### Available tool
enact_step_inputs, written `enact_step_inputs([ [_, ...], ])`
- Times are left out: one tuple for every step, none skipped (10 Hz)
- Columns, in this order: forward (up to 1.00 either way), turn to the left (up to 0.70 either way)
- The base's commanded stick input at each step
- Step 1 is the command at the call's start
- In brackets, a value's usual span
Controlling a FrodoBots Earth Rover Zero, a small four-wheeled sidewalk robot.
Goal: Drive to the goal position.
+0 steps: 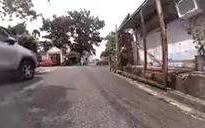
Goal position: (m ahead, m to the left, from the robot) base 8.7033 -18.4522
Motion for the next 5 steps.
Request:
enact_step_inputs([
  [0.70, 0.00],
  [0.70, 0.00],
  [0.70, 0.00],
  [0.70, 0.00],
  [0.70, 0.00],
])
